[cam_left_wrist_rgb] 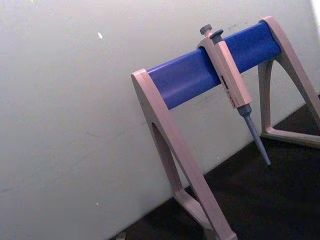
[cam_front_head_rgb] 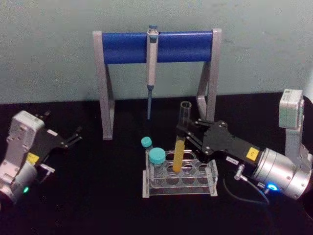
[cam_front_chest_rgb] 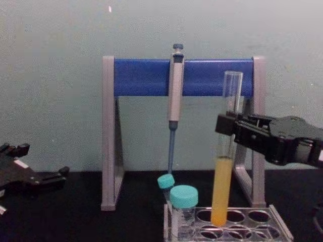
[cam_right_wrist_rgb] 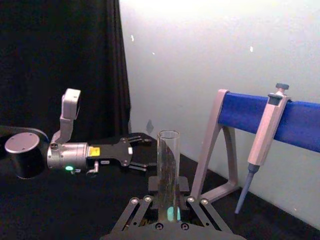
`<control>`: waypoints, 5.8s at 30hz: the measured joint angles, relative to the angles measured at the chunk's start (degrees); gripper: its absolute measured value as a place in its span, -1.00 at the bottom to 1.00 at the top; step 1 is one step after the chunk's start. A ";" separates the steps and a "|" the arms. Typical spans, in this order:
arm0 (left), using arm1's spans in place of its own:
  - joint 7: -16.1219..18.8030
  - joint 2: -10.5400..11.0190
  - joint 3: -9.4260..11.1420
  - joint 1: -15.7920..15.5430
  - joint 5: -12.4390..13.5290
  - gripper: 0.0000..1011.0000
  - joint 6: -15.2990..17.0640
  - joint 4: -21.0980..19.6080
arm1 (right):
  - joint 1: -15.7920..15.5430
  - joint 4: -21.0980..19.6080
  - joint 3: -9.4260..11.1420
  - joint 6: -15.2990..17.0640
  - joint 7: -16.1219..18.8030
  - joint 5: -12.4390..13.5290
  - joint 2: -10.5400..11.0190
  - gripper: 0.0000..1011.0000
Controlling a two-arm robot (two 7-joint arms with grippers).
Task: Pick up the test tube from the test tube rack, shake it, then place it back into the test tube rack.
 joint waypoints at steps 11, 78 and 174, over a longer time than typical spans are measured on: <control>0.00 0.00 0.00 0.00 0.00 0.98 0.00 0.00 | 0.92 2.65 -0.65 -1.29 0.94 -0.64 -1.32 -0.56; 0.00 0.00 0.00 0.00 0.00 0.98 0.00 0.00 | 2.15 12.55 -2.22 -5.12 2.40 -6.39 -5.67 -0.56; 0.00 0.00 0.00 0.00 0.00 0.98 0.00 0.00 | -12.55 -3.30 10.15 -2.07 -27.03 -19.57 -5.05 0.98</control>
